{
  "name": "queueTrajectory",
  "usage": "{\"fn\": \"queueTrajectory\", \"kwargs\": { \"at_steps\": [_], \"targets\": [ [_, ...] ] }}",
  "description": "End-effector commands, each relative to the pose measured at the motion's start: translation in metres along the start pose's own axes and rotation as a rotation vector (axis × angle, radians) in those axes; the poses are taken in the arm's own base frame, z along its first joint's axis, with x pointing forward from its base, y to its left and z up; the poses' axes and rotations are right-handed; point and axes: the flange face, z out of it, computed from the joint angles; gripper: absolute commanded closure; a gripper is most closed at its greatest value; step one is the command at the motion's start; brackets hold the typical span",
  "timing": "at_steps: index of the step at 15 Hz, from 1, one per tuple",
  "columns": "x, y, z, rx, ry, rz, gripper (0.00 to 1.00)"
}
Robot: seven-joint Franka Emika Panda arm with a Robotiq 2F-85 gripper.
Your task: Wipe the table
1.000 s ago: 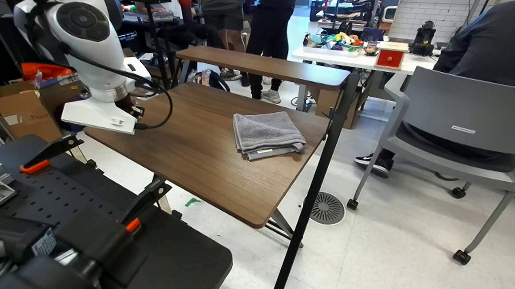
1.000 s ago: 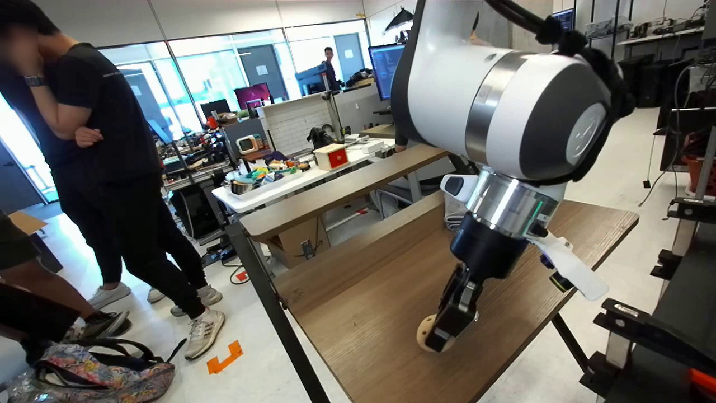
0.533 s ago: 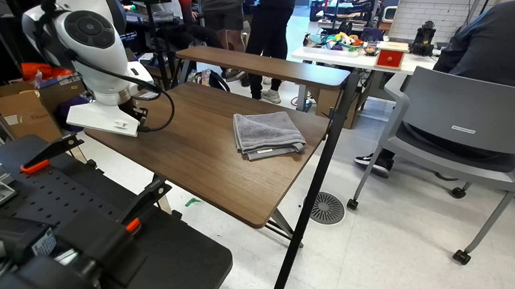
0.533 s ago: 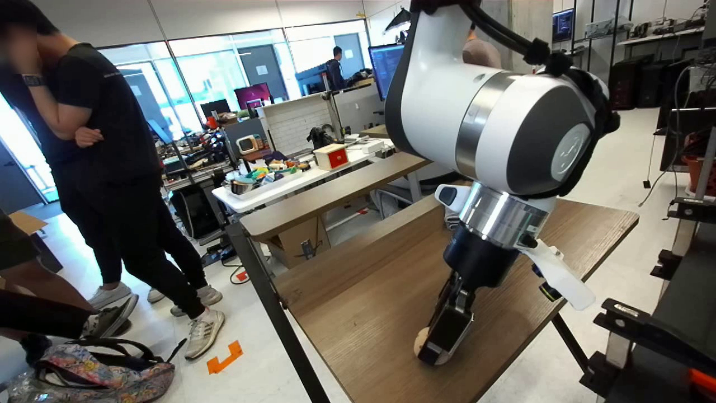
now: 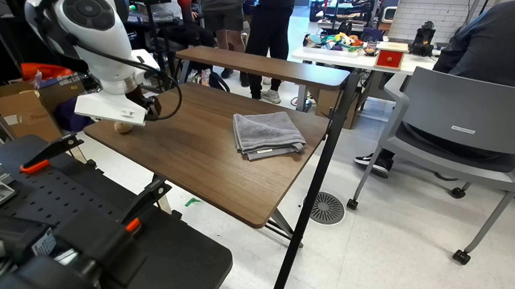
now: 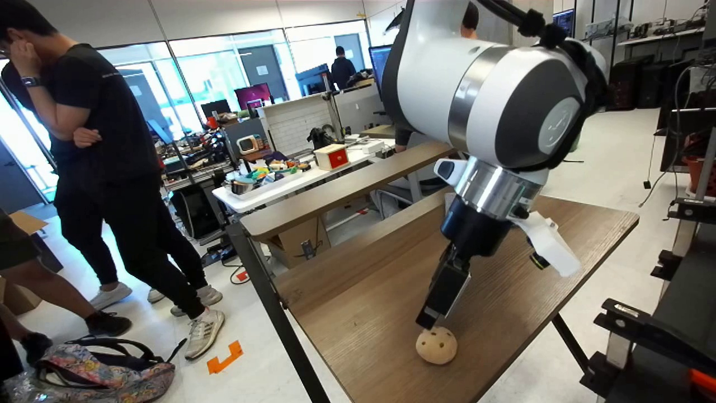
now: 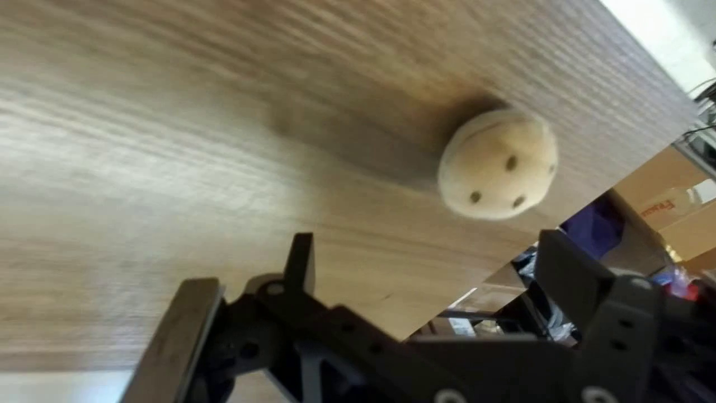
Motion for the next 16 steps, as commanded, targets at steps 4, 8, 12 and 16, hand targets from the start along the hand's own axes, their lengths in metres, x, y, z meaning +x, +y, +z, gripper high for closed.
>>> {"fn": "queueTrajectory", "kwargs": {
  "at_steps": [4,8,12,16],
  "targets": [
    [0.04,0.074,-0.077,-0.373,-0.018,0.091,0.0],
    [0.04,0.136,-0.086,-0.504,0.0,0.279,0.0],
    [0.003,0.19,-0.08,-0.526,-0.03,0.481,0.0],
    [-0.039,0.23,-0.096,-0.451,-0.175,0.644,0.0]
  ]
}}
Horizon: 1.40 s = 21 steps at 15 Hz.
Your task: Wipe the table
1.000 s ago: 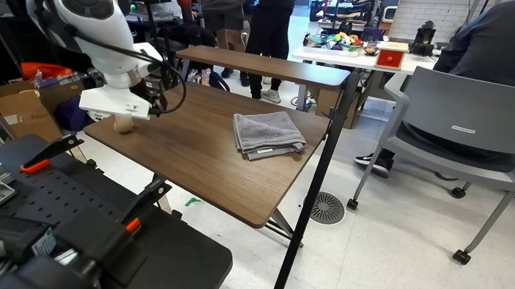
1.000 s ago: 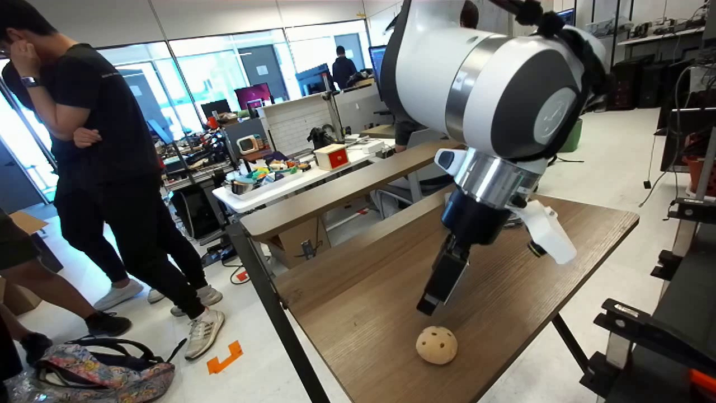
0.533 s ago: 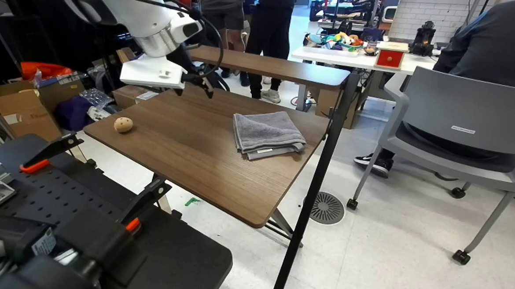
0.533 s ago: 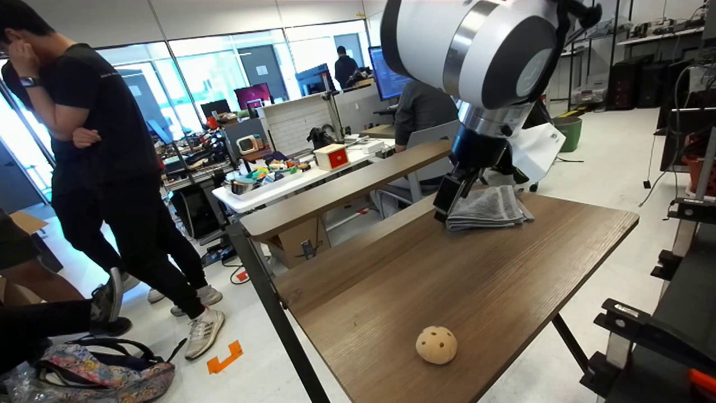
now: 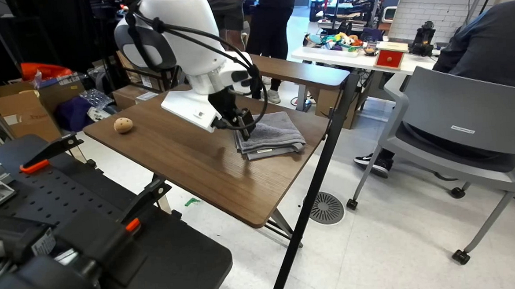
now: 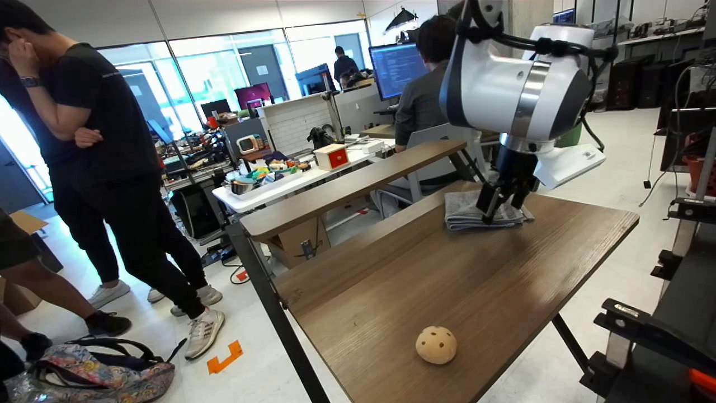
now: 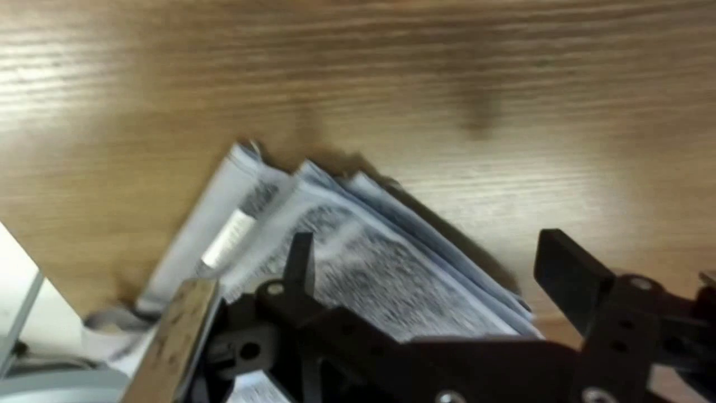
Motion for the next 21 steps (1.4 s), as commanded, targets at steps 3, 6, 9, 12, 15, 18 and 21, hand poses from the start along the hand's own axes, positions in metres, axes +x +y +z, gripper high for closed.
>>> {"fn": "queueTrajectory", "kwargs": {
  "at_steps": [3,6,9,12,15,18,21],
  "targets": [
    [0.007,0.032,-0.004,0.027,-0.1,0.079,0.0],
    [0.016,0.034,-0.013,0.002,-0.065,0.084,0.0],
    [0.023,0.04,-0.016,0.01,-0.018,0.17,0.0],
    [0.042,0.048,-0.017,0.111,-0.034,0.296,0.0],
    [0.065,0.055,-0.014,0.165,-0.002,0.403,0.0],
    [0.081,0.057,-0.011,0.19,0.039,0.463,0.0],
    [0.076,0.057,-0.016,0.159,0.035,0.436,0.0]
  ]
}}
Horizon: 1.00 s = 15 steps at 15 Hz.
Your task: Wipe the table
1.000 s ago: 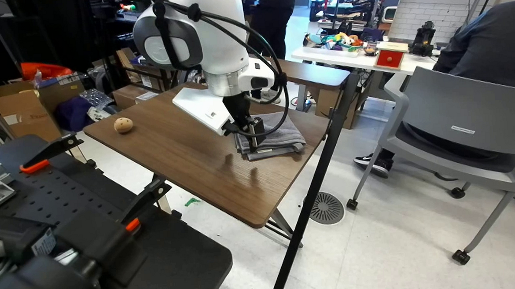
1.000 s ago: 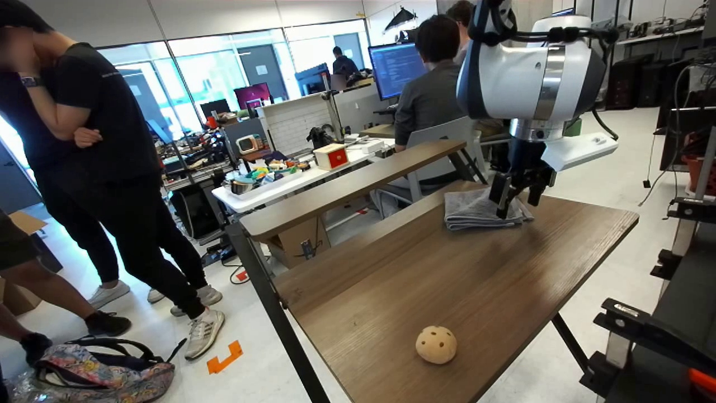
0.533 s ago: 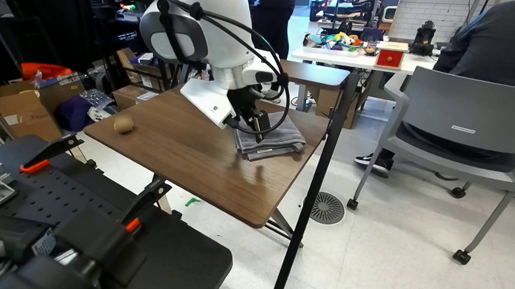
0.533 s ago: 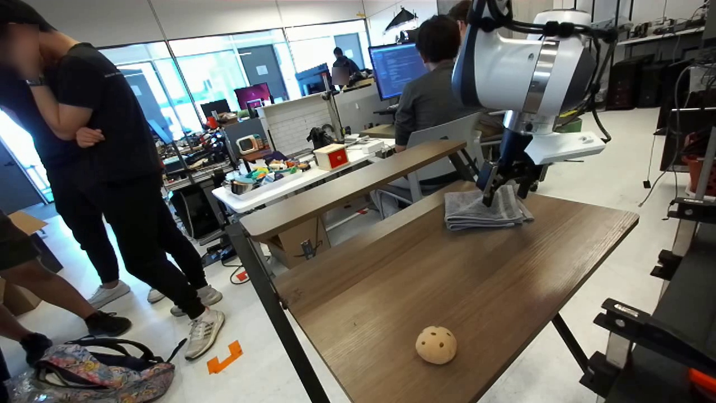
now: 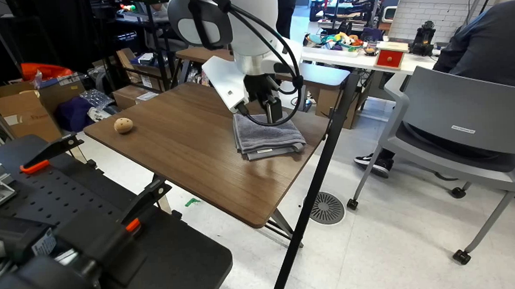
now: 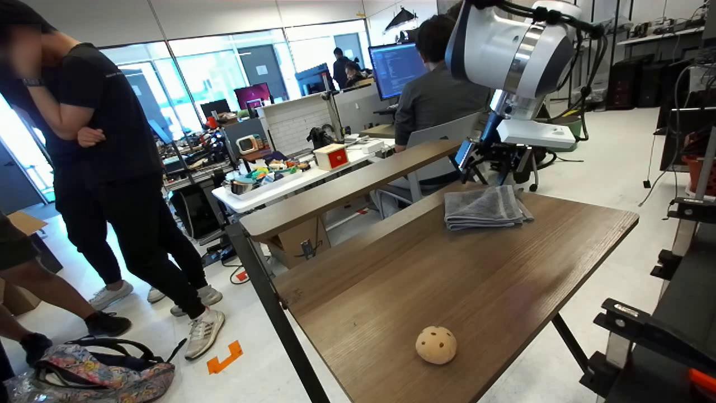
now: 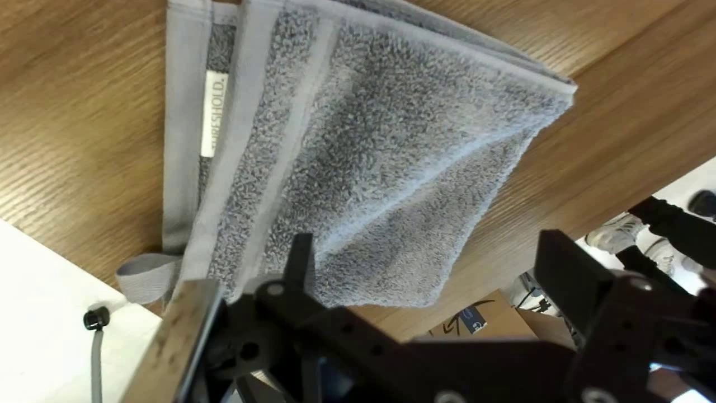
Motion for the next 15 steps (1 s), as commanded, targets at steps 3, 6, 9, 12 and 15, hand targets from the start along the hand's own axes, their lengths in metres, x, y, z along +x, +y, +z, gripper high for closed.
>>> {"fn": "queueTrajectory", "kwargs": {
  "at_steps": [3,6,9,12,15],
  "targets": [
    [-0.001,-0.001,0.004,0.001,-0.003,0.004,0.0],
    [-0.012,0.002,0.009,-0.07,-0.215,-0.048,0.0],
    [-0.005,-0.01,0.007,-0.181,-0.358,0.011,0.0],
    [-0.009,-0.011,0.009,-0.128,-0.294,-0.033,0.0],
    [-0.019,0.0,0.018,-0.157,-0.417,-0.036,0.0]
  ]
}}
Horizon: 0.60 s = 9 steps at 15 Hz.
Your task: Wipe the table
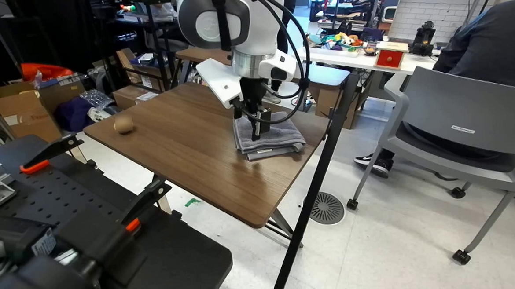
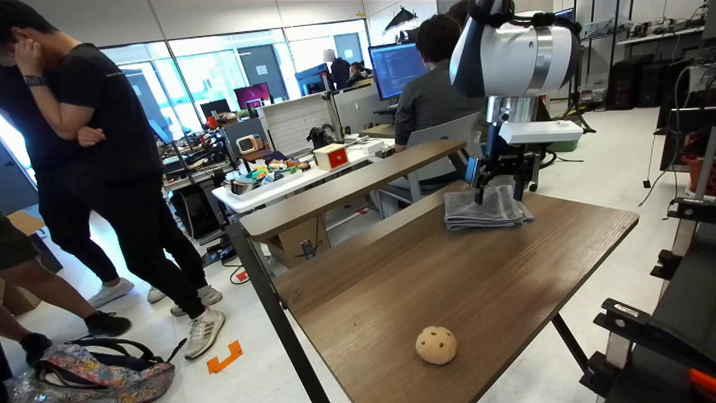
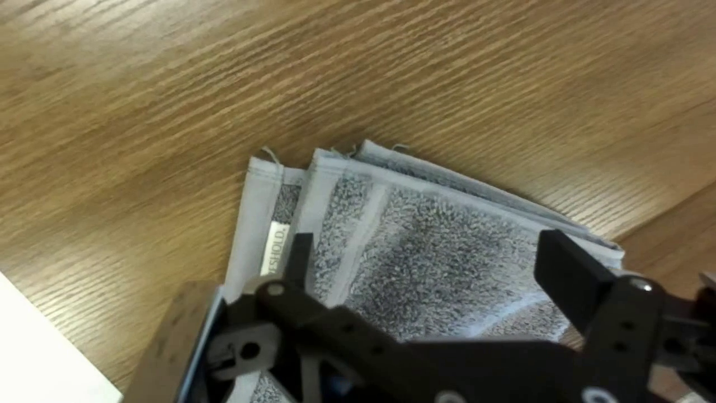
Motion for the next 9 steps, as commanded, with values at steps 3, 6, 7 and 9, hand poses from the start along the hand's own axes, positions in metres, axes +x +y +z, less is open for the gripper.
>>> {"fn": "queueTrajectory", "kwargs": {
  "at_steps": [3,6,7,9],
  "targets": [
    [-0.002,-0.01,0.016,-0.04,-0.171,0.052,0.0],
    [-0.01,-0.004,0.02,-0.056,-0.172,0.016,0.0],
    [-0.01,-0.002,0.021,-0.053,-0.174,0.018,0.0],
    [-0.007,-0.006,0.012,0.006,-0.141,0.034,0.0]
  ]
}}
